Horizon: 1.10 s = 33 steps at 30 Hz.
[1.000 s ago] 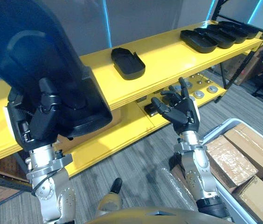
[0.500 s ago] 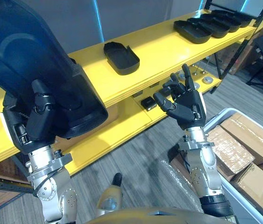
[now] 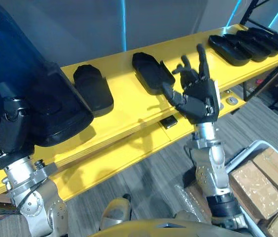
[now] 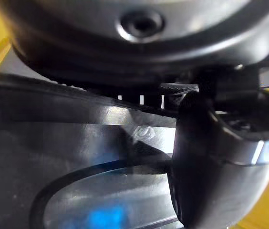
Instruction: Walk over and take three plastic housings, then place them on the shelf
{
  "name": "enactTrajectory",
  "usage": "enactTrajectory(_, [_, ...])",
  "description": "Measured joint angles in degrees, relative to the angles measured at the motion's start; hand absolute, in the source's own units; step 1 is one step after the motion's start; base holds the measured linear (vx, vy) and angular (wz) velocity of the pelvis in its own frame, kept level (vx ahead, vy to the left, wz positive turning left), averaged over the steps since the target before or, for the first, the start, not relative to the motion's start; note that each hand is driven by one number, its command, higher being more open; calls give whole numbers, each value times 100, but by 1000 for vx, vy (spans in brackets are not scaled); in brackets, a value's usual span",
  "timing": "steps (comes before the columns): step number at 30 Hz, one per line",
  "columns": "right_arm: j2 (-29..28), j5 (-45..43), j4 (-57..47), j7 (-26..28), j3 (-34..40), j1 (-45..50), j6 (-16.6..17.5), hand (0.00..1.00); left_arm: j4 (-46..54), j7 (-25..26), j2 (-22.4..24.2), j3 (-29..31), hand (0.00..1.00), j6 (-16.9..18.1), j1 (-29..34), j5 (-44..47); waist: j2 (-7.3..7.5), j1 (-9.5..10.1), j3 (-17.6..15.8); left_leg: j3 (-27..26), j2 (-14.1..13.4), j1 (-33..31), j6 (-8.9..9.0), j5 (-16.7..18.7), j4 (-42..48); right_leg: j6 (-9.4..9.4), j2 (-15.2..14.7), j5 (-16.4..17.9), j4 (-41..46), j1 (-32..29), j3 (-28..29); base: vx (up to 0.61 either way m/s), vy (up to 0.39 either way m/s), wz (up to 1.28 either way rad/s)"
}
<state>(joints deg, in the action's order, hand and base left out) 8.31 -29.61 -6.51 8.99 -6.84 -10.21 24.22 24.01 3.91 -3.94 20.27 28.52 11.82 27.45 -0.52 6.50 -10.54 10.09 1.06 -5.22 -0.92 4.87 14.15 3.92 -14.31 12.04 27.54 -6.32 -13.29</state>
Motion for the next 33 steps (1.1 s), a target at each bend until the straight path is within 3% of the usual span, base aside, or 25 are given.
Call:
enactTrajectory(1, [63,2,-17,-3,41,-136,40,100,-163,69,-110,-25,0,0,-202,1,34,-68,22,179,41,42,48,-6,-53,23,116,-17,-203,-97,325,570,-489,188])
enactTrajectory(2, [72,1,-150,-18,190,-374,18,100,-394,154,-170,-99,0,-1,-316,83,244,-19,207,679,161,221,462,121,-140,131,230,-830,-1362,181,469,579,-584,180])
enactTrajectory(3, [157,0,-151,3,191,-433,-15,100,-407,128,-14,-121,0,-8,-173,153,57,-27,299,661,-40,163,587,195,-80,200,365,-917,-1542,336,265,551,-607,155])
enactTrajectory(4, [239,-5,-156,6,202,-457,-19,100,-407,61,56,-120,0,-11,-74,177,-85,-5,376,465,-227,119,625,223,-67,139,512,-951,-1691,419,140,178,-244,41])
enactTrajectory(6, [331,-8,-156,-20,373,-465,-66,100,-400,-115,82,-149,0,-11,-21,178,-252,89,469,112,-519,173,724,120,-287,77,711,-951,-1870,609,-53,151,-207,32])
enactTrajectory(9, [315,-13,-238,-103,722,-386,-159,100,-367,-377,129,-368,0,-23,-37,157,-264,-78,478,-402,-644,173,654,7,-287,30,773,-965,-2240,1085,-535,119,-138,74])
enactTrajectory(12, [315,-17,-422,-54,918,-321,-259,100,-319,-424,228,-664,0,-64,-23,125,-259,-110,484,-712,-641,63,533,-174,-443,-10,712,-935,-2290,1191,-920,26,-27,73])
enactTrajectory(13, [291,-14,-525,-12,976,-157,-271,100,-322,-408,236,-780,0,-154,-40,110,-239,-203,490,-1113,-737,-26,217,-125,-536,-12,634,-934,-2283,1219,-1227,-2,6,132])
enactTrajectory(15, [299,-17,-572,99,1086,106,-264,100,-337,-363,256,-963,0,-273,-33,99,-243,-333,491,-1764,-923,-60,67,-217,-624,-21,512,-926,-2212,1282,-1503,2,62,127])
enactTrajectory(16, [315,-74,-565,154,1142,286,-267,100,-340,-353,279,-1074,0,-305,-12,71,-268,-380,507,-2068,-966,-145,-138,-382,-596,-30,386,-882,-2083,1280,-1591,22,196,113])
enactTrajectory(18, [303,-230,-560,188,1187,427,-267,100,-347,-367,285,-1099,0,-316,7,1,-236,-380,495,-2137,-771,-252,136,-735,-421,142,80,-607,-1754,1240,-1643,27,212,88])
enactTrajectory(20, [298,-308,-495,271,1156,414,-267,100,-588,-355,316,-1093,0,-316,16,1,-204,-385,483,-1806,-300,-464,175,-883,-66,318,-433,-430,-1435,1221,-1631,-44,245,60])
enactTrajectory(21, [295,-397,-383,294,1002,319,-266,100,-680,-341,345,-1034,0,-313,95,33,-101,-336,430,-1435,-92,-569,149,-755,248,428,-762,-487,-1364,1224,-1623,-100,311,21])
enactTrajectory(22, [254,-400,-305,300,903,229,-264,100,-682,-328,346,-1016,0,-273,166,110,-166,-309,424,-1246,-183,-669,84,-530,679,520,-772,-539,-1363,1210,-1570,-113,321,-39])
enactTrajectory(23, [257,-456,-220,290,664,97,-257,100,-689,-325,366,-1015,0,-211,292,250,-412,-225,430,-794,-516,-709,534,-3,1320,627,-724,-597,-1312,1154,-1303,-74,222,-59])
enactTrajectory(24, [257,-465,-220,287,599,71,-255,100,-689,-328,377,-1015,0,-189,322,258,-494,-199,426,-717,-602,-653,768,200,1359,687,-737,-599,-1299,1131,-1184,-111,490,-72])
enactTrajectory(25, [217,-466,-220,271,496,61,-254,100,-690,-359,375,-1019,0,-130,374,249,-569,-206,417,-794,-606,-520,903,704,1333,806,-823,-656,-1303,1104,-997,-88,491,-47])
enactTrajectory(27, [-37,-468,-181,155,436,120,-241,100,-710,-433,260,-1040,0,-136,360,285,-357,-205,308,-1156,-366,-532,704,954,1574,761,-1092,-730,-1358,1071,-671,-105,497,-50])
enactTrajectory(28, [-201,-464,-181,132,393,257,-189,100,-710,-459,211,-1121,0,-186,348,317,-194,-213,279,-1266,-231,-613,486,1080,1745,579,-1186,-858,-1477,1082,-572,-103,394,-39])
enactTrajectory(30, [-261,-445,-150,92,299,486,-147,100,-715,-476,129,-1222,0,-400,323,225,-130,-208,240,-1357,-117,-640,284,1135,1795,174,-1267,-1240,-1406,977,-515,-62,361,-11])
enactTrajectory(32, [-267,-378,-116,18,235,610,-147,100,-722,-491,-60,-1318,0,-543,306,117,-92,-259,252,-1290,-51,-551,187,958,1513,173,-1020,-1102,-1075,906,-388,5,250,22])
enactTrajectory(33, [-268,-338,-151,14,250,631,-133,100,-722,-573,-207,-1386,0,-590,219,145,-78,-362,264,-1145,15,-496,152,715,1139,355,-669,-875,-1071,921,-193,52,135,60])
